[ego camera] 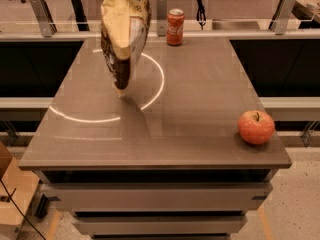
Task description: Pick brown chip bag
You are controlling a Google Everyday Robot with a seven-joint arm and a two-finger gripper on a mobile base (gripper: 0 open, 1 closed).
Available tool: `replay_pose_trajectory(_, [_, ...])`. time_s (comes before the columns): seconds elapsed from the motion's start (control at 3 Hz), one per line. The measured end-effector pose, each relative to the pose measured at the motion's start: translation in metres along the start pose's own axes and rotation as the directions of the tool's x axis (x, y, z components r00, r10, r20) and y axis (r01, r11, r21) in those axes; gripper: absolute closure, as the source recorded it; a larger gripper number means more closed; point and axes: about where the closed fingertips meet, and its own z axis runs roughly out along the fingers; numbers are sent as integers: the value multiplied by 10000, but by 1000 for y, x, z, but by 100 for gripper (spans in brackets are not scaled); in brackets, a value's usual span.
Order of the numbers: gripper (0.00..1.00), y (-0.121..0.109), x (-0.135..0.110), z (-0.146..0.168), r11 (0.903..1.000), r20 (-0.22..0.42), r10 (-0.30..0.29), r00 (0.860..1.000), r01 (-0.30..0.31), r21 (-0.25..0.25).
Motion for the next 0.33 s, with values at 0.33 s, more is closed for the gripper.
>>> replay_pose_trajectory(0.33, [100, -2, -3, -3, 10000, 37, -37, 10000, 37, 83])
